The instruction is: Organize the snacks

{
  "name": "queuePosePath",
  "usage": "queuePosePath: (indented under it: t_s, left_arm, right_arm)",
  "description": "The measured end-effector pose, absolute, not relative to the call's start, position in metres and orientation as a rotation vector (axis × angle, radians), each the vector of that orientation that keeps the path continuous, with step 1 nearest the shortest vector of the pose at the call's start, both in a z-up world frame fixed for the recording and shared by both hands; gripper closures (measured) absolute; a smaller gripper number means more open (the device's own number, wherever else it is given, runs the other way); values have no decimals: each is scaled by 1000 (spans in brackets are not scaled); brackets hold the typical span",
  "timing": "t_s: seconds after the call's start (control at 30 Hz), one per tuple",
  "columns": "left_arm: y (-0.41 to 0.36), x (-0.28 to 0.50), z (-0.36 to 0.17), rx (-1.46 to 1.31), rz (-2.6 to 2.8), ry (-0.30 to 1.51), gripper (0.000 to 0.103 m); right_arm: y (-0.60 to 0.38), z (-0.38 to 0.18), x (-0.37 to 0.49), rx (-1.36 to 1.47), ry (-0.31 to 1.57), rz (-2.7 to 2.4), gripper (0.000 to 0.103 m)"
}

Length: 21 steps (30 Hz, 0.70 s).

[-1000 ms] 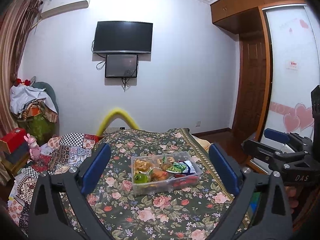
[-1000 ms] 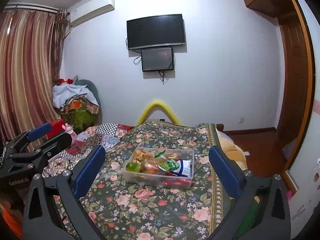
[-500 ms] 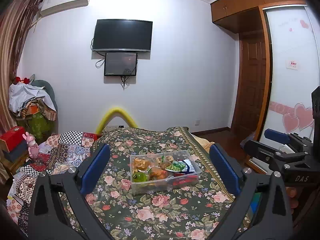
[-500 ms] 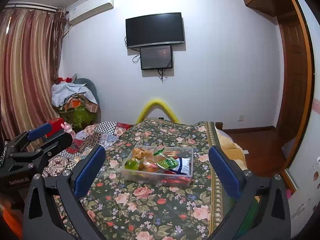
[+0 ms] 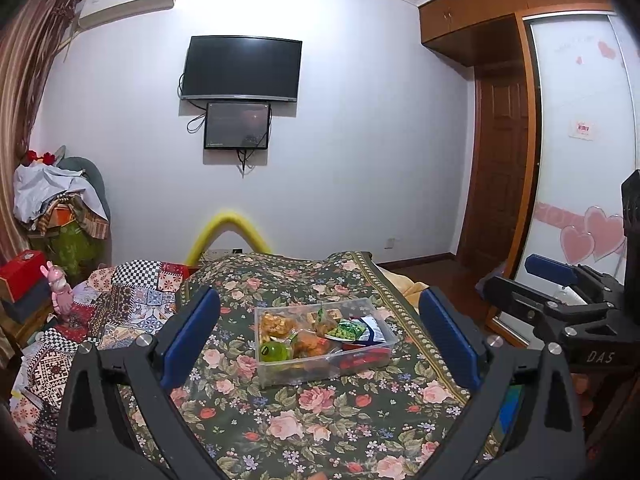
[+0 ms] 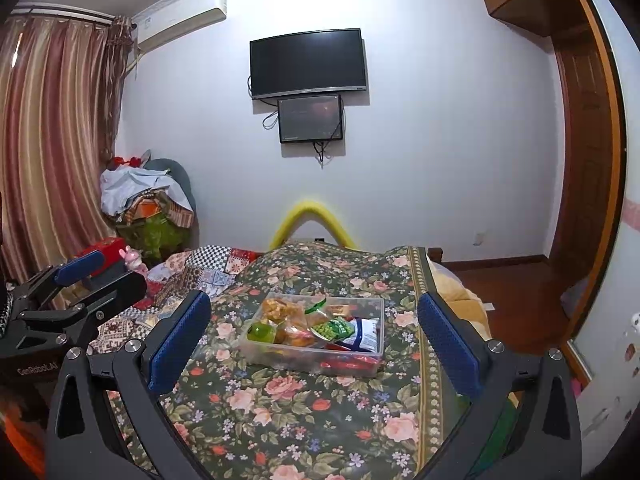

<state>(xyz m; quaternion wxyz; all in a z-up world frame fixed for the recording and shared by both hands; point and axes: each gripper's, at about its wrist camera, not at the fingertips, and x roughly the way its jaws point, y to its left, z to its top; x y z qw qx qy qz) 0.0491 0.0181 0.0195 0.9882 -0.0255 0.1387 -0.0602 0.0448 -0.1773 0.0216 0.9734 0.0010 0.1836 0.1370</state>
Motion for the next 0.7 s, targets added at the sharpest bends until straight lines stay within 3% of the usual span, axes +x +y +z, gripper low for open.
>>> queuePosePath:
  t_s: [0.7]
  left_arm:
    - [16, 46, 20, -53, -131, 276, 0]
  right_arm:
    - [-174, 24, 41, -12, 361, 278, 0]
